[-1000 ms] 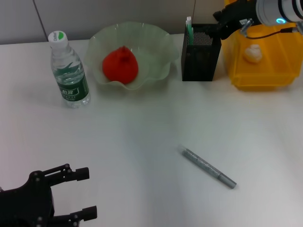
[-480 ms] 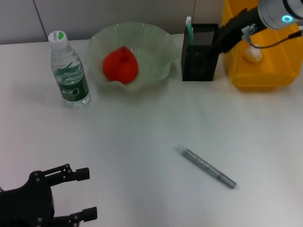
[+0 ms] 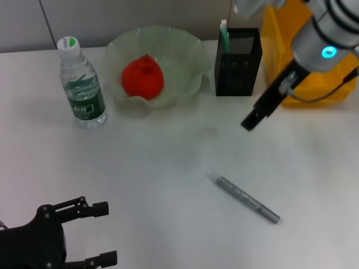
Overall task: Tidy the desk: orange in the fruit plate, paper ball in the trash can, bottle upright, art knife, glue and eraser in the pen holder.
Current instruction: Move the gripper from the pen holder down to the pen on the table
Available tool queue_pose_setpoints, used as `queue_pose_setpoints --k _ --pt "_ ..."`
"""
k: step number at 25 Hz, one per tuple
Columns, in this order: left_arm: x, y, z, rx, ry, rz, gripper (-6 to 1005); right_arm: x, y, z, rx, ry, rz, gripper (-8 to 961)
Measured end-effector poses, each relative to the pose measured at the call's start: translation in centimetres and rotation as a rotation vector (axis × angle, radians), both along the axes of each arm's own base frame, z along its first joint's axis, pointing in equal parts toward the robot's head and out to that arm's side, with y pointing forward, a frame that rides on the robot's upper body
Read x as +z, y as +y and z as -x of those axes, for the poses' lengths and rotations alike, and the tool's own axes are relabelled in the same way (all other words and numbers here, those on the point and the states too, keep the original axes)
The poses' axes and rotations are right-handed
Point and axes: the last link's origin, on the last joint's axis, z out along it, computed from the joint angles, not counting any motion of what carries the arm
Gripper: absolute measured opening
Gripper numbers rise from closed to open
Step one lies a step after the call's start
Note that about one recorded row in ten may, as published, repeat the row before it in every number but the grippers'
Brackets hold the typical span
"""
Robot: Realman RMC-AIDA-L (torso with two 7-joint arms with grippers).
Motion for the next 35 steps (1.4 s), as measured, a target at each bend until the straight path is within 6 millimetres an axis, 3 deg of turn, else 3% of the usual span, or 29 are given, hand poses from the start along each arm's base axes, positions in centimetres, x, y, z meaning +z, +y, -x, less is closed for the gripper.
queue_pose_setpoints --k 10,20,28,35 --pt "-0.4 -0.2 -0.1 -0.017 -0.004 -0.009 802 -5.4 -1.7 -0.8 -0.083 -0.056 0.174 755" --pt "-0.4 -0.3 0.0 -0.014 -0.003 -0.009 802 -7.8 -1.8 -1.7 -0.116 -0.014 0.197 753" --pt "-0.4 -0.2 -0.1 -0.016 -0.001 -0.011 802 -9.9 -2.3 -1.8 -0.098 -0.075 0.231 752" --pt "-0.3 -0.3 0.0 -0.011 -0.001 -0.012 802 -10.2 -2.4 -1.3 -0.099 -0.063 0.235 662"
